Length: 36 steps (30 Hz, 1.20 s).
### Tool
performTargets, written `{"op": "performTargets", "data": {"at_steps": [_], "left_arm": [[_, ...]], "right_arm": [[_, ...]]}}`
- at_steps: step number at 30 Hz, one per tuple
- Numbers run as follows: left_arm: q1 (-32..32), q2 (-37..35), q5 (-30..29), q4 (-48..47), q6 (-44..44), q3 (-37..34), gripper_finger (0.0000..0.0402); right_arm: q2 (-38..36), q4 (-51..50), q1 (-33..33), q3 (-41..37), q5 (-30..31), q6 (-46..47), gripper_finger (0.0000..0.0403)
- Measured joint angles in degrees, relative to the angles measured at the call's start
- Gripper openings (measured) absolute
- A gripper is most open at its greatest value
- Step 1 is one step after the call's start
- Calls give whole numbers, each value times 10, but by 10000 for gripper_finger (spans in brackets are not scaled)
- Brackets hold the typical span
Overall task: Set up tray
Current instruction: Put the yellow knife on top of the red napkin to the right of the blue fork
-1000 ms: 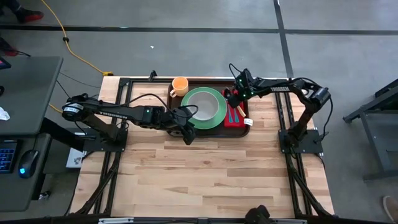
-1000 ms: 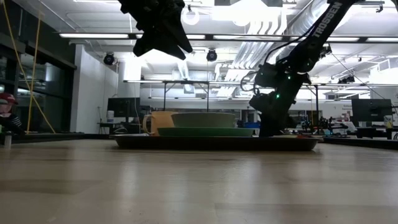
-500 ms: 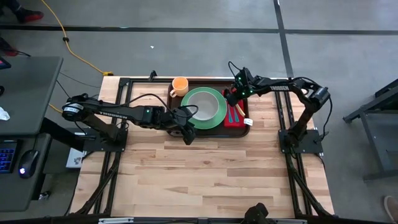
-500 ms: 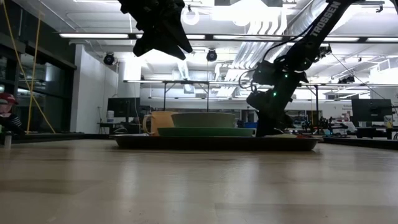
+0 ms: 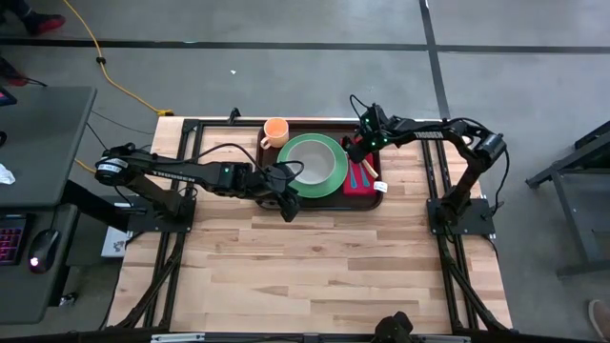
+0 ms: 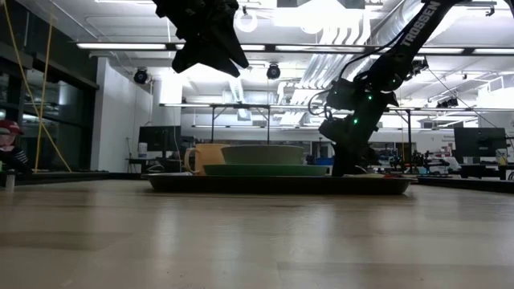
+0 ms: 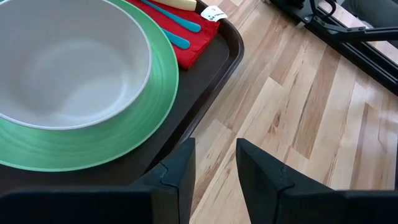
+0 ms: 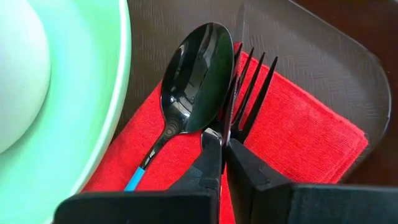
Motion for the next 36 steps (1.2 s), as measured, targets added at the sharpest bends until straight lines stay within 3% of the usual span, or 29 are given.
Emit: {"op": "performTargets", "data": {"at_steps": [36], "left_arm": [[0,0,0,3,0,0,145]], "right_arm": [[-28,-23,-4,0,30,24,0]]}}
